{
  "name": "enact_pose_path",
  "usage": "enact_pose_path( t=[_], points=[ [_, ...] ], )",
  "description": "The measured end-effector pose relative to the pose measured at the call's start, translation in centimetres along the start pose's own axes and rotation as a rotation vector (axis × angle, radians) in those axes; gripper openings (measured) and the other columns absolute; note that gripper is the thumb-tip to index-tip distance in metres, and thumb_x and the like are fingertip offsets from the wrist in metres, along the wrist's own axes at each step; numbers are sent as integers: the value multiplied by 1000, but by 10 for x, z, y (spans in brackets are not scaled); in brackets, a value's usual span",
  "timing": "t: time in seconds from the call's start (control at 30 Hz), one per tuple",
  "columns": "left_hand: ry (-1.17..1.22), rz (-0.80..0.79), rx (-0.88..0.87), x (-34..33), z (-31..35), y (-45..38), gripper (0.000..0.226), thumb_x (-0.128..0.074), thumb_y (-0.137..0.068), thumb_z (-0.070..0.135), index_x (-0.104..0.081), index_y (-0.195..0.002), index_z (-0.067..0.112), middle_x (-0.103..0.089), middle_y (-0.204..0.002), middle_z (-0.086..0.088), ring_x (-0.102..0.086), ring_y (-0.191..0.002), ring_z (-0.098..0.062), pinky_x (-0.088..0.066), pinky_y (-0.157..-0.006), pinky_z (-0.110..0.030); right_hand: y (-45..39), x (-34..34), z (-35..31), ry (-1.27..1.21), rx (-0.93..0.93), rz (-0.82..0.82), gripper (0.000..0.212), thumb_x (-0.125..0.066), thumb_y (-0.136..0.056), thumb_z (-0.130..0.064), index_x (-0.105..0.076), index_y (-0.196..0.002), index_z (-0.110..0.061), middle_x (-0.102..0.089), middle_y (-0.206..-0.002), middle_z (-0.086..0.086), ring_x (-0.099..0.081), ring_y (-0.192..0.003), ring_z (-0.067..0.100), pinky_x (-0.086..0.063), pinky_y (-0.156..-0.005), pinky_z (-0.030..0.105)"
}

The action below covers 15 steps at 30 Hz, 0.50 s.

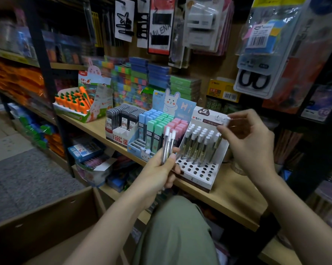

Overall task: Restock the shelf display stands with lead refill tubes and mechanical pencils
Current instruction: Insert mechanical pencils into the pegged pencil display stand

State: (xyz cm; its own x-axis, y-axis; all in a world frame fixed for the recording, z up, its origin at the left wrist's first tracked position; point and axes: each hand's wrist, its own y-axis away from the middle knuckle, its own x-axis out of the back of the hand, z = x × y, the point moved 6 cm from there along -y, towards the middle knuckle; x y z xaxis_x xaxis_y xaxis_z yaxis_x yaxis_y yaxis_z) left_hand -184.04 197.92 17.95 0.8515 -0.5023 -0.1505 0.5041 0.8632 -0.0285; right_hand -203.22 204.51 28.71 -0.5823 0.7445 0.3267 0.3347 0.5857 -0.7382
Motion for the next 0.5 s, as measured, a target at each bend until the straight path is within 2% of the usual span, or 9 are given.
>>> enact_pose_path(
  t=[0.03, 0.1, 0.23, 0.33, 0.5],
  points=[
    [24, -10, 12, 0, -1, -1, 19, -43, -103, 30, -57, -115, 30, -54, -65, 7, -38, -48, -7, -33, -45, -19, 2, 0, 3, 20, 11, 9, 25, -78, -80, -24, -60, -98, -21, -66, -86, -13, -65, -80, -3, -50, -70, 9],
    [63, -11, 40, -1, -5, -3, 21, -43, -102, 30, -56, -118, 31, -51, -62, 9, -33, -48, -5, -29, -43, -18, 7, -5, 10, 46, 23, 13, 23, -77, -81, -20, -59, -95, -19, -63, -83, -15, -61, -78, -7, -45, -66, 4],
    [79, 18, 54, 2, -11, -4, 28, -45, -102, 17, -54, -125, 28, -58, -67, 7, -43, -53, -5, -36, -47, -19, 16, -14, 22, 61, 24, 14, 22, -75, -83, -19, -56, -92, -20, -61, -83, -17, -61, -79, -7, -45, -65, 4],
    [68, 63, 63, 9, -12, -2, 31, -45, -100, 6, -56, -123, 22, -64, -72, 6, -46, -55, -4, -39, -50, -18, 16, -14, 26, 57, 2, 28, 22, -76, -83, -20, -55, -88, -21, -63, -82, -17, -62, -77, -8, -43, -63, 2],
    [53, 37, 72, 8, -11, 1, 26, -45, -100, 5, -57, -121, 17, -71, -87, -1, -47, -60, -6, -42, -55, -20, 16, -17, 28, 89, -32, -5, 21, -78, -81, -21, -57, -84, -20, -66, -80, -14, -65, -73, -4, -49, -60, 8]
  ],
)
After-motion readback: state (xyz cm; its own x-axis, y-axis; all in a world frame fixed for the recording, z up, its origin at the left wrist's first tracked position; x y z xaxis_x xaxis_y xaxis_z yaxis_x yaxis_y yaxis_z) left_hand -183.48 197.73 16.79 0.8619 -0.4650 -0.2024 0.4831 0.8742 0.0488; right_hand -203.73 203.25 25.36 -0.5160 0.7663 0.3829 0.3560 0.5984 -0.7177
